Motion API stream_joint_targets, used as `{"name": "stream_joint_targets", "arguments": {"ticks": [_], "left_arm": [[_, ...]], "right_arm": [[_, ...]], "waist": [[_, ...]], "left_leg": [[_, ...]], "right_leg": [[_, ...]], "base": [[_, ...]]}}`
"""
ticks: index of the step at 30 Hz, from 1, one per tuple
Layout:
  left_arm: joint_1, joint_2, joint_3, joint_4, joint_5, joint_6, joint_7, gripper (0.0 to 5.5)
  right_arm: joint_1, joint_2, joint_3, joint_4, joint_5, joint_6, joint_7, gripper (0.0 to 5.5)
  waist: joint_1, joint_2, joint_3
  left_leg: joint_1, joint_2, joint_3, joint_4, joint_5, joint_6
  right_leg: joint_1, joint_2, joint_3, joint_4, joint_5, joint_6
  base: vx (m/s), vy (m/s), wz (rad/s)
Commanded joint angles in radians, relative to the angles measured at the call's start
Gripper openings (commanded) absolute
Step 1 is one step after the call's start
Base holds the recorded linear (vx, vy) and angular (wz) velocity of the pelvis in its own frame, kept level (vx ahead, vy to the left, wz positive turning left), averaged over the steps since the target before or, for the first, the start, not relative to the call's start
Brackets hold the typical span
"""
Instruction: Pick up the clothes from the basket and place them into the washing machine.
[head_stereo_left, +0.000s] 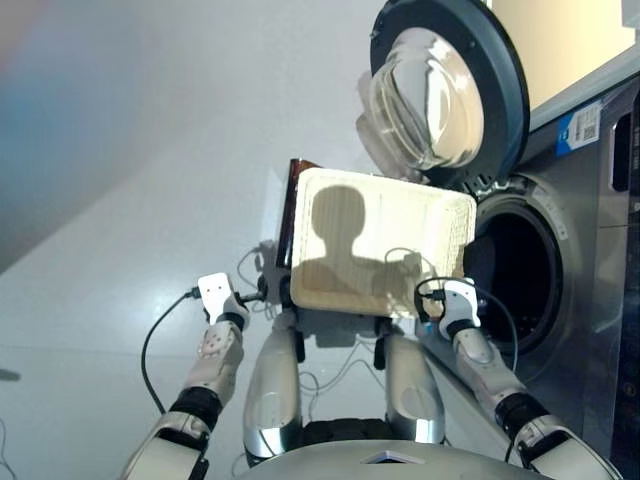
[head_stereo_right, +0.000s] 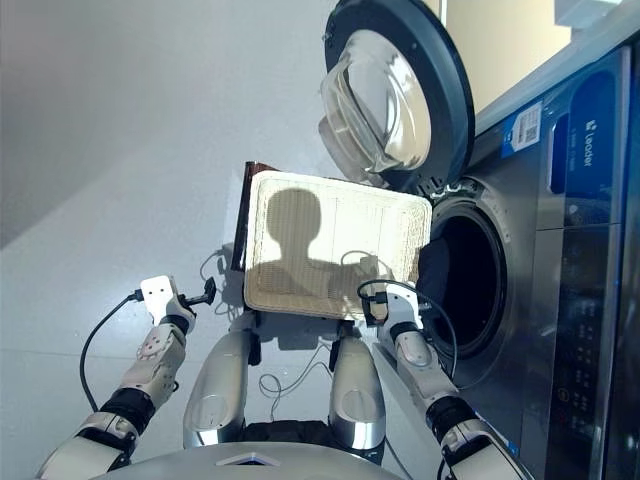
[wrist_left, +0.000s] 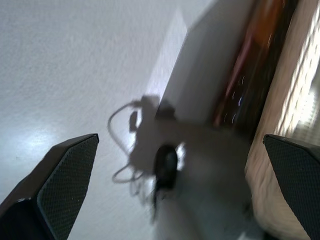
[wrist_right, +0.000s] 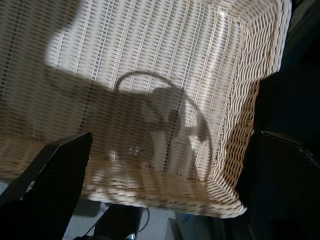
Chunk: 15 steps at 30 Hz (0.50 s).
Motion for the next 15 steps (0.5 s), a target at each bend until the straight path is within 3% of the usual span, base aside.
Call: {"name": "stream_joint_targets", "arguments": {"ticks": [1, 4, 9, 15], "left_arm": [[0.039, -0.016, -0.002, 0.081, 0.077, 0.002, -0.036, 5.5], [0.065, -0.02, 0.025, 0.2, 0.14, 0.041, -0.063, 5.5], [0.104, -0.014, 0.038, 0.306, 0.277, 0.067, -0.09, 5.5], [0.118, -0.029, 0.102, 0.374, 0.275, 0.09, -0.07, 5.5]], "right_arm": [[0.059, -0.025, -0.073, 0.05, 0.034, 0.018, 0.043, 5.5], [0.084, 0.019, -0.121, 0.176, 0.054, 0.053, 0.069, 5.5], [0.12, 0.053, -0.154, 0.285, 0.028, 0.099, 0.094, 5.5], [0.152, 0.087, -0.219, 0.34, 0.094, 0.12, 0.117, 5.5]], "waist": [[0.023, 0.031, -0.133], [0.019, 0.027, -0.193], [0.018, 0.028, -0.277], [0.014, 0.024, -0.337]], "left_leg": [[0.071, -0.017, 0.05, -0.018, -0.043, -0.033], [0.113, -0.019, 0.053, -0.039, -0.048, -0.029], [0.173, -0.018, 0.057, -0.052, -0.065, -0.028], [0.213, -0.018, 0.053, -0.052, -0.086, -0.027]], "right_leg": [[-0.102, 0.012, 0.005, 0.112, 0.001, 0.026], [-0.061, 0.01, 0.013, 0.08, 0.012, 0.029], [0.007, 0.001, 0.012, 0.041, 0.01, 0.035], [0.056, 0.003, 0.008, 0.028, -0.003, 0.036]], "base": [[0.113, 0.008, -0.024], [0.123, 0.02, 0.025], [0.137, 0.021, -0.06], [0.067, 0.013, -0.047]]}}
